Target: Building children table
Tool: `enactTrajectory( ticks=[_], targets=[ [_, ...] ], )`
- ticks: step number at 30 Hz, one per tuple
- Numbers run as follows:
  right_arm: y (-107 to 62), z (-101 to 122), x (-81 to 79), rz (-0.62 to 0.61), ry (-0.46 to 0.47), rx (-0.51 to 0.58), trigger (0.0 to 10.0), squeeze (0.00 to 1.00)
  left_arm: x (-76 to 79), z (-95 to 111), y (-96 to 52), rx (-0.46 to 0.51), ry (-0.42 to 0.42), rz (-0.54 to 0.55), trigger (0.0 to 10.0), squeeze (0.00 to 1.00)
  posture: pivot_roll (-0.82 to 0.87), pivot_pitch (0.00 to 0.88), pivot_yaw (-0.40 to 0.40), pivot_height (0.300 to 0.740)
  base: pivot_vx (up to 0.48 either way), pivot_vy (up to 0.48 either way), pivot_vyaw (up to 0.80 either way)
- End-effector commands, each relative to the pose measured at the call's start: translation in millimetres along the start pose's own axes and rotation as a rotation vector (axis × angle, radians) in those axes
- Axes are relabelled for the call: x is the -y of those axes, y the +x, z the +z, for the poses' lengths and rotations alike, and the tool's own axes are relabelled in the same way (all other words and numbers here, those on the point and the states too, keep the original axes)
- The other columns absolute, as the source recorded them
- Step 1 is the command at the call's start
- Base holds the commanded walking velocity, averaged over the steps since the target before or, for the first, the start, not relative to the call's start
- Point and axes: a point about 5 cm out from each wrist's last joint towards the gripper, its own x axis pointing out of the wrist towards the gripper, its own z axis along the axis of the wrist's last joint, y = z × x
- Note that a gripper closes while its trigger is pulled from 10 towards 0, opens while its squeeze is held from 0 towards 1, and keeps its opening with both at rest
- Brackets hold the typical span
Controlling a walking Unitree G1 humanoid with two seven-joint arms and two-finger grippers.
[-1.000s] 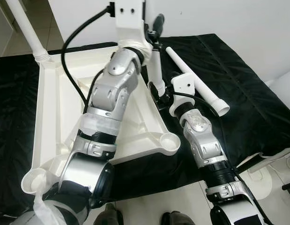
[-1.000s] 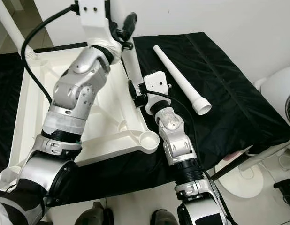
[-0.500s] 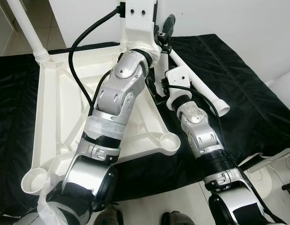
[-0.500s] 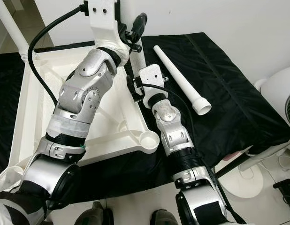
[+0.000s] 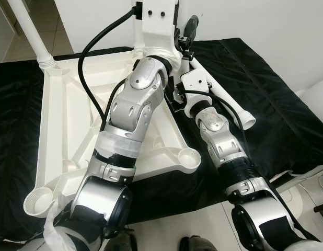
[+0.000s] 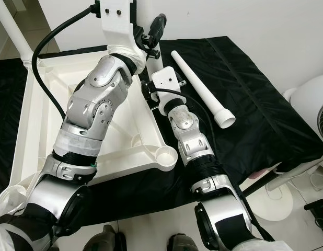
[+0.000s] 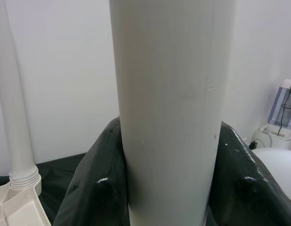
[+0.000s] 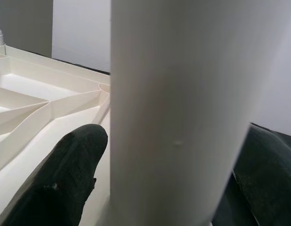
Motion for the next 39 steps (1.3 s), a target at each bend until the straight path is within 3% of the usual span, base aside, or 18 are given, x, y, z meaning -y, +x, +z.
enactTrajectory(
  ticks=[1,10,11,12,13,14,15,16,17,28,29,30,31,32,33,35,39],
  targets=[
    [5.1,4,-1.0,0.002,-0.014,0.015,10.0,0.00,3.9,2,-0.9,0.008,0.002,0.001,10.0,0.00,-0.06,0.035,0.013,0.740,0.000,0.000,0.00],
    [8.4,2,-0.9,0.001,-0.026,0.008,10.0,0.00,7.1,3,-0.8,0.010,-0.004,-0.006,10.0,0.00,-0.06,0.036,0.008,0.740,0.000,0.000,0.00],
    [8.7,1,-1.5,0.004,-0.025,0.006,7.8,0.00,7.9,2,-1.1,0.009,-0.005,-0.007,10.0,0.00,-0.06,0.038,0.008,0.740,0.000,0.000,0.00],
    [8.7,1,-1.5,0.004,-0.025,0.006,7.8,0.00,7.9,2,-1.1,0.009,-0.005,-0.007,10.0,0.00,-0.06,0.038,0.008,0.740,0.000,0.000,0.00],
    [8.8,0,-2.5,0.009,-0.015,0.003,3.6,0.00,8.9,2,-1.3,0.008,-0.006,-0.009,10.0,0.00,-0.06,0.039,0.004,0.740,0.000,0.000,0.00],
    [8.8,0,-2.5,0.009,-0.015,0.003,3.6,0.00,8.9,2,-1.3,0.008,-0.006,-0.009,10.0,0.00,-0.06,0.039,0.004,0.740,0.000,0.000,0.00],
    [9.1,0,-3.2,0.011,-0.011,0.002,0.7,0.00,9.6,2,-1.5,0.008,-0.008,-0.010,10.0,0.00,-0.06,0.039,0.004,0.740,0.000,0.000,0.00],
    [9.1,0,-3.2,0.011,-0.011,0.002,0.7,0.00,9.6,2,-1.5,0.008,-0.008,-0.010,10.0,0.00,-0.06,0.039,0.004,0.740,0.000,0.000,0.00],
    [9.1,-1,-3.9,0.010,-0.004,0.000,0.0,0.00,10.1,2,-1.5,0.008,-0.009,-0.011,10.0,0.00,-0.06,0.039,0.004,0.740,0.000,0.000,0.00],
    [7.6,-4,-2.2,-0.030,0.072,0.003,0.0,0.00,10.0,2,-1.3,0.011,0.001,-0.006,10.0,0.00,-0.06,0.034,0.005,0.740,0.000,0.000,0.00],
    [7.1,-4,-0.2,-0.052,0.105,0.001,5.8,0.00,9.4,2,-1.1,0.011,0.007,-0.003,10.0,0.00,-0.06,0.034,0.005,0.740,0.000,0.000,0.00],
    [7.1,-4,-0.2,-0.052,0.105,0.001,5.8,0.00,9.4,2,-1.1,0.011,0.007,-0.003,10.0,0.00,-0.06,0.034,0.005,0.740,0.000,0.000,0.00],
    [6.2,-4,1.3,-0.078,0.165,0.005,10.0,0.00,9.8,2,-1.1,0.014,0.002,-0.013,10.0,0.58,-0.06,0.034,0.006,0.740,0.000,0.000,0.00],
    [6.2,-4,1.3,-0.078,0.165,0.005,10.0,0.00,9.8,2,-1.1,0.014,0.002,-0.013,10.0,0.58,-0.06,0.034,0.006,0.740,0.000,0.000,0.00],
    [5.2,-4,2.1,-0.099,0.209,0.003,10.0,0.00,10.6,2,-1.8,0.025,-0.006,-0.028,10.0,1.00,-0.06,0.033,0.005,0.740,0.000,0.000,0.00],
    [3.8,-7,0.3,-0.107,0.280,-0.023,10.0,0.00,13.0,1,-3.2,0.025,-0.013,-0.057,10.0,1.00,-0.06,0.033,0.006,0.740,0.000,0.000,0.00],
    [3.1,-8,-0.4,-0.110,0.305,-0.031,10.0,0.00,14.3,1,-3.9,0.024,-0.011,-0.073,10.0,1.00,-0.06,0.033,0.007,0.740,0.000,0.000,0.00]
  ],
)
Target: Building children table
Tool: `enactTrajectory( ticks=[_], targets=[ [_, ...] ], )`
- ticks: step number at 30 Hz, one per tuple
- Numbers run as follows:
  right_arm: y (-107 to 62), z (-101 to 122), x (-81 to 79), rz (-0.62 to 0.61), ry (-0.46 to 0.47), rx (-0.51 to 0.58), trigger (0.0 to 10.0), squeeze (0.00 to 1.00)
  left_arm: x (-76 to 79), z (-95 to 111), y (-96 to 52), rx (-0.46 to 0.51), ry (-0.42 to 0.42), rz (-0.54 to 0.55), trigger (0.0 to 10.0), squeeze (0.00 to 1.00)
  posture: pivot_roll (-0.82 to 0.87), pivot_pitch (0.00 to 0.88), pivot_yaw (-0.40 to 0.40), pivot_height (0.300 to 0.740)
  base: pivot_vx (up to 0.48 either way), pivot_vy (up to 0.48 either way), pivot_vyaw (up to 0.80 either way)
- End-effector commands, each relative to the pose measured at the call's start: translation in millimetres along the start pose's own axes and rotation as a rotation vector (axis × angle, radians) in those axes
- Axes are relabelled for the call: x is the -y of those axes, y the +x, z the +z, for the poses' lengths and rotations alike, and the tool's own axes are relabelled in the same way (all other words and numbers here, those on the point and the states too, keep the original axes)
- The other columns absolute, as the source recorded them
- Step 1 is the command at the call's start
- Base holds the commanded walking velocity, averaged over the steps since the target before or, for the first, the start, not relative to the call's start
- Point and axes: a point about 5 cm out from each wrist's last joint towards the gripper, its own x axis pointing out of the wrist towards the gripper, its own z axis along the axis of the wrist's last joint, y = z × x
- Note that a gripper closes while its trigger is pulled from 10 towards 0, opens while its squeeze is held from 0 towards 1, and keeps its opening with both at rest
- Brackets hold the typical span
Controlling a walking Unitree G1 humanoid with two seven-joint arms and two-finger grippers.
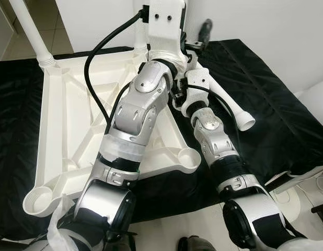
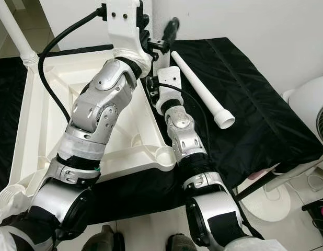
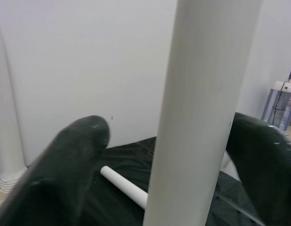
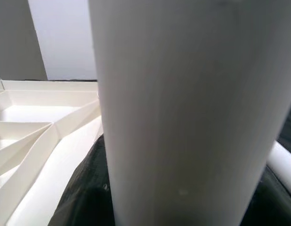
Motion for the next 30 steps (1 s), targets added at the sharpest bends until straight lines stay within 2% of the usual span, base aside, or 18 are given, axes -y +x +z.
enactTrajectory(
  ticks=[1,2,3,4,5,9,13,17,22,27,30],
  targets=[
    [-1.2,0,0.1,-0.010,0.039,-0.004,10.0,0.00,5.4,1,-1.6,0.012,-0.001,-0.060,10.0,1.00,-0.06,0.033,0.007,0.740,0.000,0.000,0.00],
    [-1.2,0,0.1,-0.010,0.039,-0.004,10.0,0.00,5.4,1,-1.6,0.012,-0.001,-0.060,10.0,1.00,-0.06,0.033,0.007,0.740,0.000,0.000,0.00],
    [-2.2,0,1.4,-0.025,0.095,-0.013,10.0,0.00,7.8,2,-3.5,0.022,0.023,-0.081,10.0,1.00,-0.06,0.034,0.010,0.740,0.000,0.000,0.00],
    [-2.2,0,1.4,-0.025,0.095,-0.013,10.0,0.00,7.8,2,-3.5,0.022,0.023,-0.081,10.0,1.00,-0.06,0.034,0.010,0.740,0.000,0.000,0.00],
    [-3.2,0,3.8,-0.043,0.142,-0.018,10.0,0.00,9.7,3,-5.8,0.033,0.042,-0.099,10.0,0.00,-0.06,0.034,0.010,0.740,0.000,0.000,0.00],
    [-6.3,0,13.0,-0.095,0.196,-0.019,10.0,0.00,10.6,9,-12.0,0.072,0.011,-0.134,10.0,0.00,-0.06,0.035,0.011,0.740,0.000,0.000,0.00],
    [-16.3,-5,26.8,-0.155,0.208,-0.021,10.0,0.00,-2.2,6,-19.8,0.060,0.013,-0.096,10.0,0.00,-0.06,0.036,0.014,0.740,0.000,0.000,0.00],
    [-22.5,-5,29.0,-0.164,0.153,0.001,10.0,0.00,-9.2,-1,-26.0,0.037,0.031,-0.069,10.0,0.00,-0.06,0.036,0.016,0.740,0.000,0.000,0.00],
    [-29.6,-6,28.8,-0.159,0.159,0.003,10.0,0.00,-14.8,-10,-32.8,-0.001,0.062,-0.039,10.0,0.00,-0.06,0.036,0.019,0.740,0.000,0.000,0.00],
    [-45.0,-10,28.9,-0.142,0.173,-0.017,10.0,0.00,-31.1,-30,-49.8,-0.078,0.106,0.050,10.0,0.00,-0.06,0.038,0.022,0.740,0.000,0.000,0.00],
    [-46.6,-10,29.1,-0.140,0.174,-0.020,10.0,0.00,-34.5,-32,-52.3,-0.089,0.112,0.070,10.0,0.00,-0.06,0.038,0.023,0.740,0.000,0.000,0.00]
  ],
)
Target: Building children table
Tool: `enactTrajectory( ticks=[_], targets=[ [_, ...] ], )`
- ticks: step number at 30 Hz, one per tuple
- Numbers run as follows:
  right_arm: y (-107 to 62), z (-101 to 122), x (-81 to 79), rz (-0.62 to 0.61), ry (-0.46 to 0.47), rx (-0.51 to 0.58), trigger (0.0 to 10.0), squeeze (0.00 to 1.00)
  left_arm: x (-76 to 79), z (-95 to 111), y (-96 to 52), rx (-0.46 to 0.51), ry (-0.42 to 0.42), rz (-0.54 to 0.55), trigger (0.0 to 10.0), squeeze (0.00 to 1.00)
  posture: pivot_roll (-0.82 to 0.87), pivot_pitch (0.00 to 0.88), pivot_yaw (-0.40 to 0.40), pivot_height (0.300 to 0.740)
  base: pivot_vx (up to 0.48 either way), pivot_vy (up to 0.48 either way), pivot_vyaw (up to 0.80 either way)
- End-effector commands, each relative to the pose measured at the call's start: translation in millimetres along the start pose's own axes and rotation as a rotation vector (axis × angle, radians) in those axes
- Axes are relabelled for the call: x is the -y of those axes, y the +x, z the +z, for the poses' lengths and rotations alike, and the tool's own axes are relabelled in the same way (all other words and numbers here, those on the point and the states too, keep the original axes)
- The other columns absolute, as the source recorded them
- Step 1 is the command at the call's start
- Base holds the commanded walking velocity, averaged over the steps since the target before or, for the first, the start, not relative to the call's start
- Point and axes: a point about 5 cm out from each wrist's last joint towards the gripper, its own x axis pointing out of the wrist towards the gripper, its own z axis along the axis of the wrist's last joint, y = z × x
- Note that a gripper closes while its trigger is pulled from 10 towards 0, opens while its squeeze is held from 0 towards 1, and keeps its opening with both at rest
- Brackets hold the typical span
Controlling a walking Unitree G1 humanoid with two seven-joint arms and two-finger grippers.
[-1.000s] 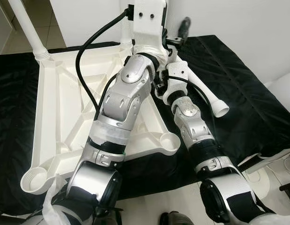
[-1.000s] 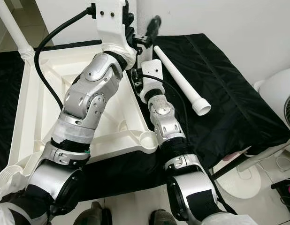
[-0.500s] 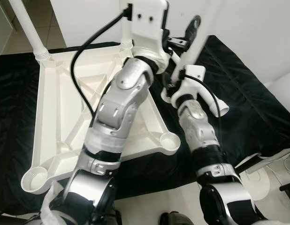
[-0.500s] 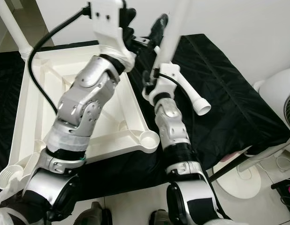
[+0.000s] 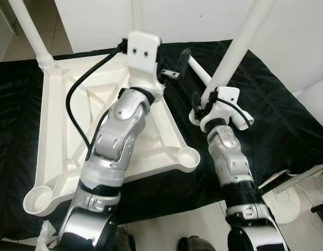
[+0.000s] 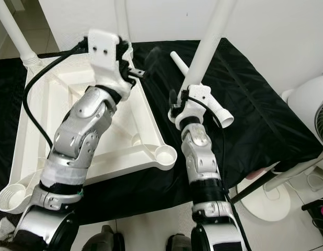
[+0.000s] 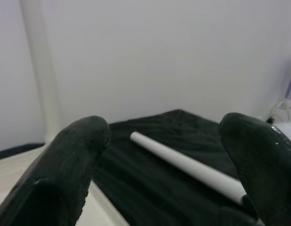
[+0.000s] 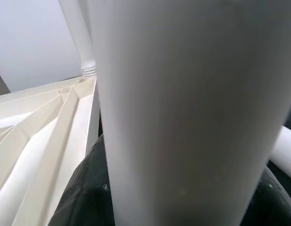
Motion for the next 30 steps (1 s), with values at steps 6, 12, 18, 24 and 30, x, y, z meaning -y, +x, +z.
enactTrajectory(
  ticks=[6,12,18,24,30],
  targets=[
    [-4.8,5,2.4,0.002,-0.022,0.014,10.0,0.00,-17.7,-15,-13.3,-0.041,0.071,0.125,10.0,0.00,-0.06,0.032,0.025,0.740,0.000,0.000,0.00],
    [-10.4,9,-2.0,0.074,-0.046,0.047,10.0,0.00,-21.0,-34,-31.4,-0.082,0.154,0.102,10.0,0.00,-0.06,0.026,0.026,0.740,0.000,0.000,0.00],
    [-17.9,13,-12.7,0.165,-0.051,0.069,10.0,0.00,-15.9,-43,-47.4,-0.098,0.203,0.024,10.0,0.00,-0.06,0.026,0.023,0.740,0.000,0.000,0.00],
    [-22.3,12,-17.1,0.205,-0.070,0.050,10.0,0.00,-5.1,-46,-77.0,-0.086,0.204,-0.176,10.0,0.00,-0.05,0.040,0.012,0.740,0.000,0.000,0.00],
    [-21.3,12,-15.3,0.199,-0.103,0.040,10.0,0.00,0.4,-51,-91.5,-0.111,0.194,-0.293,10.0,0.00,-0.04,0.050,0.010,0.740,0.000,0.000,0.00]
  ],
)
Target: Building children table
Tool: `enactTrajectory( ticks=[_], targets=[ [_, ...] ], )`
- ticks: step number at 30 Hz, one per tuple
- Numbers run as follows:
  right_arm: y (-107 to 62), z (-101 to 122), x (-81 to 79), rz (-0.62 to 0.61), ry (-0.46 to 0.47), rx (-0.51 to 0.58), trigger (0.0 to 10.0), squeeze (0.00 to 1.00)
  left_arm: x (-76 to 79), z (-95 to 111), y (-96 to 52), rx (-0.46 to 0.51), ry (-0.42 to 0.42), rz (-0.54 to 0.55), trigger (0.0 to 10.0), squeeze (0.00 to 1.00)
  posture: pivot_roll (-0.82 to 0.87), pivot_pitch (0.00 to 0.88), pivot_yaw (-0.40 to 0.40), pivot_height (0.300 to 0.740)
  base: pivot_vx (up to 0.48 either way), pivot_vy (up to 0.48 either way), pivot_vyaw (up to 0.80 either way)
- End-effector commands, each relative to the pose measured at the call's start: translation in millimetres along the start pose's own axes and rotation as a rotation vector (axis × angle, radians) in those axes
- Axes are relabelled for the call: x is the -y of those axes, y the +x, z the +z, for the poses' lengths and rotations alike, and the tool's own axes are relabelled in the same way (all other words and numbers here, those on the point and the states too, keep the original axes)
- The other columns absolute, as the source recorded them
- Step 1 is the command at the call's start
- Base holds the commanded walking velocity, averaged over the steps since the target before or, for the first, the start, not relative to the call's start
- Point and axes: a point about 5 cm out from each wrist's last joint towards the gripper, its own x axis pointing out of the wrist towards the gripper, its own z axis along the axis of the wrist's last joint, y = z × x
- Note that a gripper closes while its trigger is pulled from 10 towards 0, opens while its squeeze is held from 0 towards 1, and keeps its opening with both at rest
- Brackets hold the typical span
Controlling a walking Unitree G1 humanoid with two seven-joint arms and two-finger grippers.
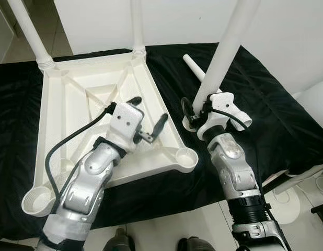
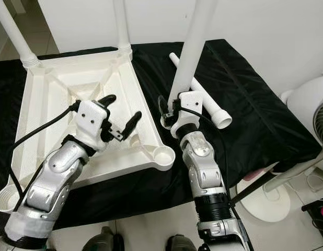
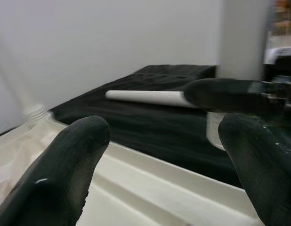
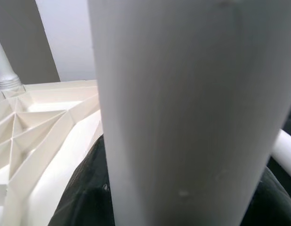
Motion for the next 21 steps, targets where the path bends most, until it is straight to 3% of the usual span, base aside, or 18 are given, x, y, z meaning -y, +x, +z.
enactTrajectory(
  ticks=[1,5,7,10,11,13,17,21],
  targets=[
    [0.0,3,0.6,0.000,-0.018,0.003,10.0,0.00,7.3,-1,-5.4,0.002,0.004,-0.071,10.0,0.00,-0.04,0.051,0.010,0.740,0.000,0.000,0.00],
    [-1.1,3,1.0,0.003,-0.023,-0.005,10.0,0.00,17.7,-12,-16.0,-0.074,0.025,-0.202,10.0,0.00,-0.04,0.054,0.010,0.740,0.000,0.000,0.00],
    [-1.1,3,1.0,0.003,-0.023,-0.005,10.0,0.00,17.7,-12,-16.0,-0.074,0.025,-0.202,10.0,0.00,-0.04,0.054,0.010,0.740,0.000,0.000,0.00],
    [-1.7,3,1.2,0.003,-0.029,-0.010,10.0,0.00,21.2,-26,-20.6,-0.174,0.085,-0.253,10.0,0.00,-0.05,0.057,0.012,0.740,0.000,0.000,0.00],
    [-1.8,3,1.3,0.003,-0.034,-0.011,10.0,0.00,20.7,-34,-20.9,-0.222,0.131,-0.251,10.0,0.00,-0.05,0.057,0.013,0.740,0.000,0.000,0.00],
    [-1.8,3,1.3,0.003,-0.034,-0.011,10.0,0.00,20.7,-34,-20.9,-0.222,0.131,-0.251,10.0,0.00,-0.05,0.057,0.013,0.740,0.000,0.000,0.00],
    [-2.1,5,3.4,-0.004,-0.043,-0.012,10.0,0.00,13.4,-54,-17.8,-0.368,0.207,-0.190,10.0,0.00,-0.05,0.057,0.014,0.740,0.000,0.000,0.00],
    [-2.1,5,4.7,-0.009,-0.048,-0.013,10.0,0.00,9.6,-64,-14.1,-0.445,0.285,-0.151,10.0,0.00,-0.06,0.057,0.017,0.740,0.000,0.000,0.00]
  ],
)
